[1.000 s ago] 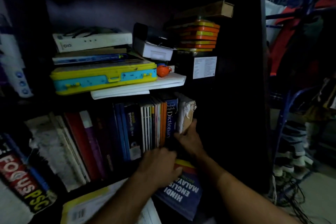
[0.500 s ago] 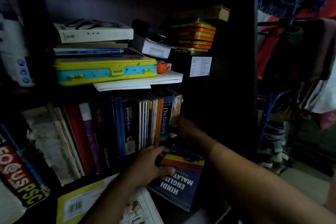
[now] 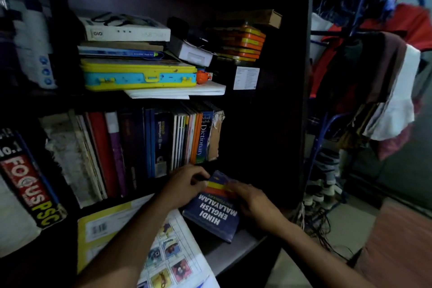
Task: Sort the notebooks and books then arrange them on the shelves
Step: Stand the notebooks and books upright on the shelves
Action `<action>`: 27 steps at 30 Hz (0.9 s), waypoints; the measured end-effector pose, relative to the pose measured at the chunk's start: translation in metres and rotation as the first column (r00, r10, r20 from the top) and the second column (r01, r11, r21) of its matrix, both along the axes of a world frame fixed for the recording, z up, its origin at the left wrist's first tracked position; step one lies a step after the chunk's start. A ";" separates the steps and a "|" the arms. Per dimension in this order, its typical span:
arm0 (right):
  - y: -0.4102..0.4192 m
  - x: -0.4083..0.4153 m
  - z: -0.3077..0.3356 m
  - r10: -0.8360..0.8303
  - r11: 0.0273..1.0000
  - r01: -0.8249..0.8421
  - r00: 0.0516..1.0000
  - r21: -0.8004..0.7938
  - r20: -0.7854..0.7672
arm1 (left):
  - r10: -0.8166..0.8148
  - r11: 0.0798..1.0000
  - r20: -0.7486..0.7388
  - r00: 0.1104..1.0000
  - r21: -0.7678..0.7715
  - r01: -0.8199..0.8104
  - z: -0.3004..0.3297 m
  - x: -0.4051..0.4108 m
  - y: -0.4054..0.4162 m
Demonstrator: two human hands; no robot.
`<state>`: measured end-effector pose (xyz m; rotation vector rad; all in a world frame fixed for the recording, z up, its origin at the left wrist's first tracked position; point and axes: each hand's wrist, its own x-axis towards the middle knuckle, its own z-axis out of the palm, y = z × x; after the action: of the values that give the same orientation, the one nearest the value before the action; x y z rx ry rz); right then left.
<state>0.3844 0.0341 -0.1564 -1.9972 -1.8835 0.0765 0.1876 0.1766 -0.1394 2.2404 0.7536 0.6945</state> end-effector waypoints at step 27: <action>0.005 0.008 0.026 -0.376 0.741 0.493 0.867 0.456 -0.327 | 0.002 1.000 0.199 0.980 -0.019 0.001 0.002 -0.006 0.003</action>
<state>0.3919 0.0389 -0.1308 -1.8797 -1.0917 -0.3150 0.1819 0.1798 -0.1378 2.1154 0.6587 0.8929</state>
